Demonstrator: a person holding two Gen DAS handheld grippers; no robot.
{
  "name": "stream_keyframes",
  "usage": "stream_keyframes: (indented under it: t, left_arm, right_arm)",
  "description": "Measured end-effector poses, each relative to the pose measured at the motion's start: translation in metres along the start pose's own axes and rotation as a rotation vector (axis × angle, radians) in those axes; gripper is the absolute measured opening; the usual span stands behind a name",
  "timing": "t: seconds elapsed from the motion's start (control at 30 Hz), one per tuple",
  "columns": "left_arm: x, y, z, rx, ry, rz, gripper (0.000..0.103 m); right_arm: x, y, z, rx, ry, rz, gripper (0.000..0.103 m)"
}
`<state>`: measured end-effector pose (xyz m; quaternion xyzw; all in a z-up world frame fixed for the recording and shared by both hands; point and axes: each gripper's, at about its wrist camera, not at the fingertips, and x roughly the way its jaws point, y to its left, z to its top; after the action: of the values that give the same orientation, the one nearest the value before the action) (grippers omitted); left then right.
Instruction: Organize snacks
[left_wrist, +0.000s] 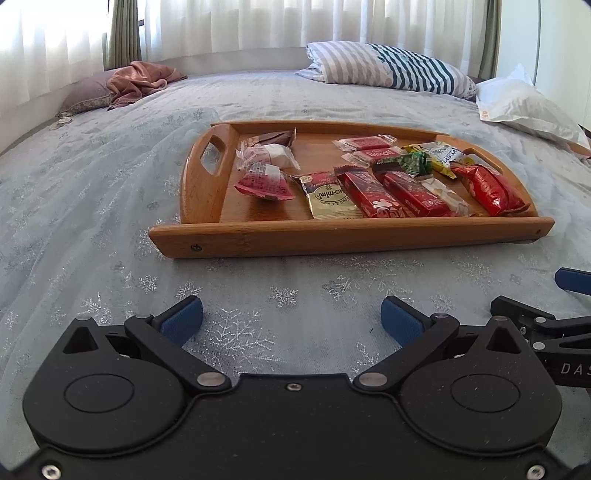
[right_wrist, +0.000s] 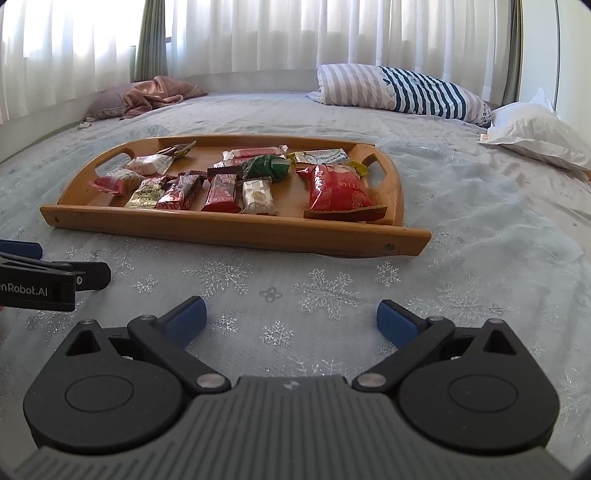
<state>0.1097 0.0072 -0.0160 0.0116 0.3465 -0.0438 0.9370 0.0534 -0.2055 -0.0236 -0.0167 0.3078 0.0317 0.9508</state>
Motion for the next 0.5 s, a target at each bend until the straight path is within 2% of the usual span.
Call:
stream_keyframes:
  t: [0.5]
  left_arm:
    - [0.0014, 0.0007, 0.0001, -0.001, 0.004, 0.0, 0.103]
  right_arm:
    - [0.0004, -0.0002, 0.0, 0.0, 0.001, 0.0, 0.103]
